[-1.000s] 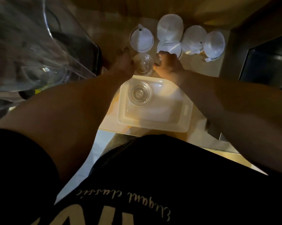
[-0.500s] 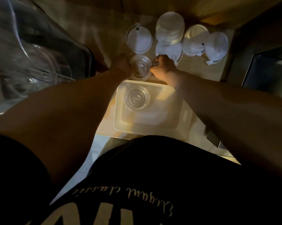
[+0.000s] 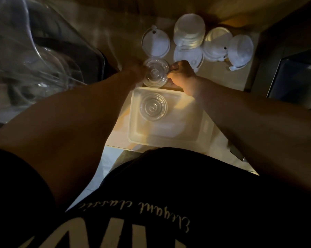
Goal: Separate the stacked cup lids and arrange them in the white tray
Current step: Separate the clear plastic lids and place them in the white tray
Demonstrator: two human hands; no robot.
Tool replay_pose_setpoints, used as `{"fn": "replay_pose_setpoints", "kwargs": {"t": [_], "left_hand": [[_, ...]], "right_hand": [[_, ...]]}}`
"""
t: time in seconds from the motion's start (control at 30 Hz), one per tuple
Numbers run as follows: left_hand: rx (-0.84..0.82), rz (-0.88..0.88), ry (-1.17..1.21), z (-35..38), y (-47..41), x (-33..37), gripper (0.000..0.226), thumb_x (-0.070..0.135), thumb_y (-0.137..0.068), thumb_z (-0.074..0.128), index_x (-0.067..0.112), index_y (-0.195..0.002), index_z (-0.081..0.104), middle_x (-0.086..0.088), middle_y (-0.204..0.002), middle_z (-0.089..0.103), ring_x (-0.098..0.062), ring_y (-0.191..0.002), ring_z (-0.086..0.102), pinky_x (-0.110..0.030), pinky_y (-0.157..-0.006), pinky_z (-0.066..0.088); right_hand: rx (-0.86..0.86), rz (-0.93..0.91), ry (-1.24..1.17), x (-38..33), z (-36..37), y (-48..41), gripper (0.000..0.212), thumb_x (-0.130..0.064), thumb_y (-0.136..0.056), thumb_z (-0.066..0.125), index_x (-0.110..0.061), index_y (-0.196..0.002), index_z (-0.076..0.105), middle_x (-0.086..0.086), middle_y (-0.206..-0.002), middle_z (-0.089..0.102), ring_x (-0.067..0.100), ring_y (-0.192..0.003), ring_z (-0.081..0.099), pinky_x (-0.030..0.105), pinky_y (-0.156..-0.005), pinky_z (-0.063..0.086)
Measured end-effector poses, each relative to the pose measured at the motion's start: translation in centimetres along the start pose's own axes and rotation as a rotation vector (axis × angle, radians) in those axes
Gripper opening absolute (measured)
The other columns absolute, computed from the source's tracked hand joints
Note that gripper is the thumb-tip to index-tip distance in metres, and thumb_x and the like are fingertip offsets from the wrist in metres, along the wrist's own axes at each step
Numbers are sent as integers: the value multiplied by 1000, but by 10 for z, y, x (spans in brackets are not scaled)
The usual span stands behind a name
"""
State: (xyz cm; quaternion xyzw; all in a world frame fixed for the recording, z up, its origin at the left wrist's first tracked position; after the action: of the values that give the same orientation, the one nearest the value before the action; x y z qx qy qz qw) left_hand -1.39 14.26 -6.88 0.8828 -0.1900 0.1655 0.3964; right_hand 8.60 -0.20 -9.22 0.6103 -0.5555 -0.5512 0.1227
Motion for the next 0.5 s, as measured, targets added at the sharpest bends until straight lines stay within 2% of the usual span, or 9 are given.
{"fn": "replay_pose_setpoints", "kwargs": {"t": [0.07,0.13,0.2,0.27,0.37,0.43,0.5], "left_hand": [[14,5,-27,-3,0,1,33,18,-91,62,4,-120,63,-17,-127,63,-31,-120,57,-27,-90,44],[32,17,12,-6,3,0,29,18,-88,63,11,-116,65,-12,-121,66,-27,-115,60,-31,-95,49],[28,22,119,-8,6,1,31,14,-87,61,11,-118,63,-7,-117,66,-21,-109,61,-26,-84,49],[52,57,184,-12,8,4,32,11,-90,59,9,-122,58,-1,-110,61,-15,-99,57,-20,-72,43],[63,85,328,-13,12,8,32,11,-91,61,8,-121,55,-2,-103,57,-14,-91,55,-14,-60,44],[69,105,418,-15,14,11,26,13,-88,65,12,-113,56,-5,-101,59,-17,-89,59,-22,-68,50],[65,100,485,-18,17,13,19,15,-87,67,19,-99,54,-6,-100,60,-20,-88,60,-32,-75,52]], "right_hand": [[-1,-11,-11,-2,-2,6,28,-6,-76,62,-4,-103,66,17,-102,70,31,-98,69,50,-89,57],[13,-29,-30,-4,-5,11,29,-5,-74,60,0,-103,66,19,-99,70,33,-96,69,53,-88,57],[32,-59,-51,-8,-10,15,27,-6,-75,60,-1,-101,67,21,-98,71,27,-86,67,49,-87,58],[52,-91,-80,-12,-15,18,23,-10,-76,62,-11,-98,70,13,-91,70,22,-80,64,44,-82,57],[77,-138,-103,-20,-23,26,12,-16,-77,66,-25,-85,67,5,-89,69,24,-89,69,47,-87,57],[90,-149,-157,-25,-28,34,16,-11,-80,66,-26,-75,62,4,-84,66,26,-88,68,48,-87,57],[67,-131,-285,-28,-28,41,16,-8,-87,65,-22,-82,61,5,-89,63,24,-88,64,41,-83,55]]}}
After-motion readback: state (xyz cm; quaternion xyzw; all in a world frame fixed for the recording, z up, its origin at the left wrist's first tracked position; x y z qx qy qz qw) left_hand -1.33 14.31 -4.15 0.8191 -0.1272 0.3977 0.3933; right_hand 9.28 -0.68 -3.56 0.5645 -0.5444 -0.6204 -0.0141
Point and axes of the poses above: each hand's wrist, its own y-axis away from the middle knuckle, its own z-axis out of the palm, x = y × z, the point moved 7 cm from there along -y, towards the middle knuckle
